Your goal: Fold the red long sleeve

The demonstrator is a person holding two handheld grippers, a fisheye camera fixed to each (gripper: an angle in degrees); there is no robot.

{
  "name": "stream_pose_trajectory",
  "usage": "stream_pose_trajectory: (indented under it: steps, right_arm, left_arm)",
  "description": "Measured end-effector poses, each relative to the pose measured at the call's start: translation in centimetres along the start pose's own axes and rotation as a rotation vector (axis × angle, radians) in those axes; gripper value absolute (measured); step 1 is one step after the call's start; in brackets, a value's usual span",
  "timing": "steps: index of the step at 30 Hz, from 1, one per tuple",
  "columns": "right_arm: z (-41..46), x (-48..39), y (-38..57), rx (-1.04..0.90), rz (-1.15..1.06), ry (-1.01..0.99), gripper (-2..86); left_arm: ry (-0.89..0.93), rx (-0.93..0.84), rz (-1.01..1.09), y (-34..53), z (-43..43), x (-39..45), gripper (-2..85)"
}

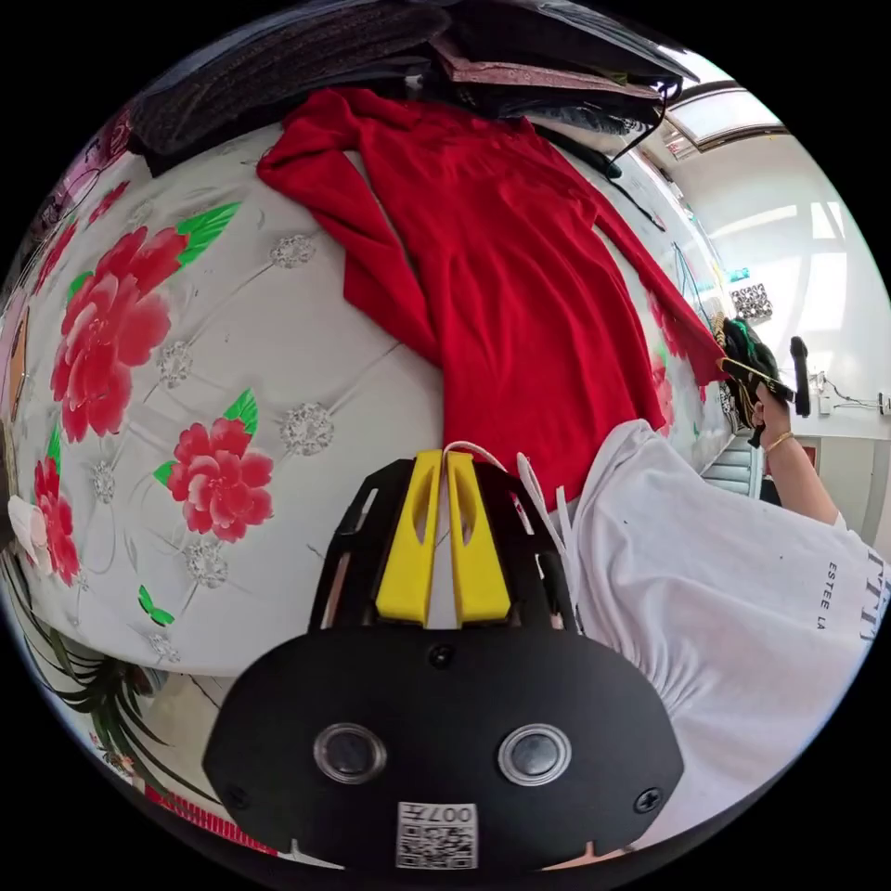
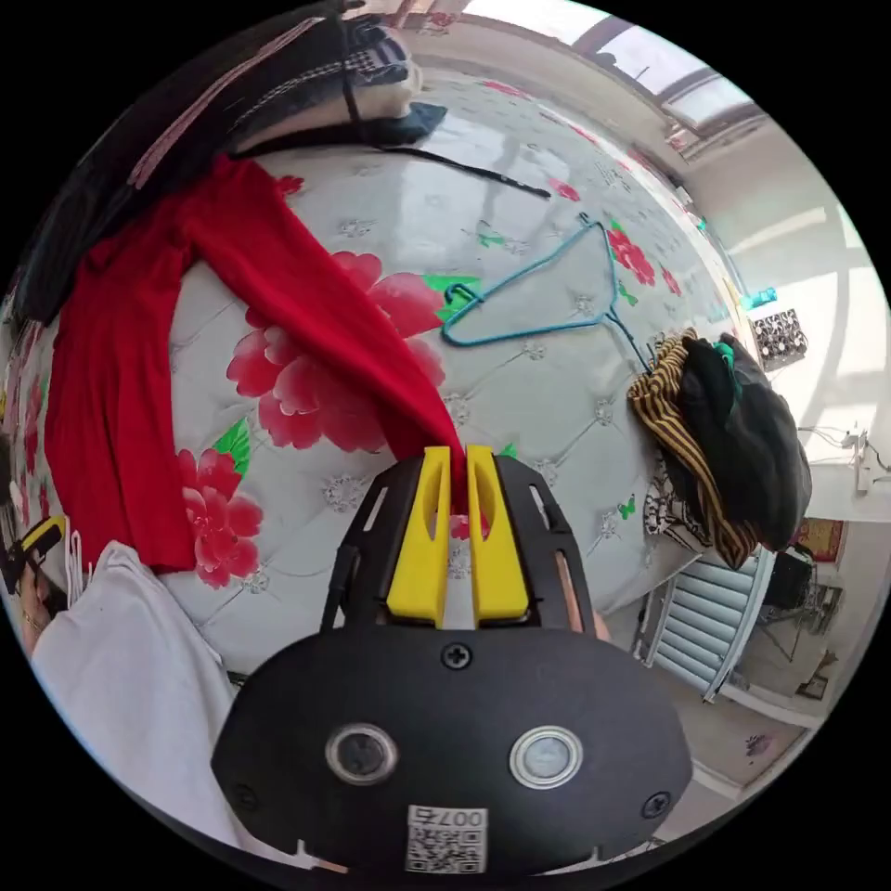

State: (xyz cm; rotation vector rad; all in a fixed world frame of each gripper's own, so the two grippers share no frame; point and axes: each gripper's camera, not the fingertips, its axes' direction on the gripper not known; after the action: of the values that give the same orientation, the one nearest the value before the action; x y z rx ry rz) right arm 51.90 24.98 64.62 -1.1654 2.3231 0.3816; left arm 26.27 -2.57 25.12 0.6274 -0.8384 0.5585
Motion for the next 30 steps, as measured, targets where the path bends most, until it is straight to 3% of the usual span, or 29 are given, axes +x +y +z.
stream_pose_trajectory:
  steps: [3,5,10,15,17,19,20,22,25,30]
  right_arm:
    - [-2.3,4.7,2.2,0.111,0.112,-0.216,4.4]
    - [-3.2,4.2,3.8,0.18,0.059,-0.331,5.1]
    - [-2.0,-5.7,7.3,0.128,-0.266,-0.581,7.2]
    - [0.0,-12.6,8.7,0.044,-0.438,-0.576,7.4]
    - [0.9,-14.1,8.7,0.005,-0.489,-0.556,6.7]
    - [1.7,-15.4,9.0,-0.007,-0.543,-0.466,4.5]
    - [1.7,-15.5,9.1,0.001,-0.557,-0.437,3.9]
    - [1.8,-15.3,8.9,-0.032,-0.632,-0.424,1.5]
    - [0.9,-13.0,8.8,0.007,-0.614,-0.391,0.4]
    - [-1.7,-5.4,10.7,0.149,-0.431,-0.57,-0.1]
  left_arm:
    - [-0.014,0.07,-0.045,1.0,-2.5,-1.1,-0.8]
    - [0.03,0.127,-0.105,2.5,-4.2,-2.3,-0.8]
    - [0.011,0.215,-0.118,4.3,-7.1,-2.1,-0.1]
    - [0.027,0.188,0.016,2.7,-6.6,1.4,3.9]
    - [-0.018,0.082,0.083,0.5,-3.9,3.3,4.5]
    - [-0.079,0.01,0.103,-0.9,-1.8,4.2,1.3]
    - [-0.132,0.054,0.113,-1.2,-2.1,4.4,0.4]
    - [-0.11,0.021,0.122,-2.1,-2.1,4.0,-0.4]
    - [-0.091,0.008,0.103,-2.3,-3.1,2.3,-0.8]
    - [-0.081,0.099,0.042,1.9,-6.9,-1.0,-0.8]
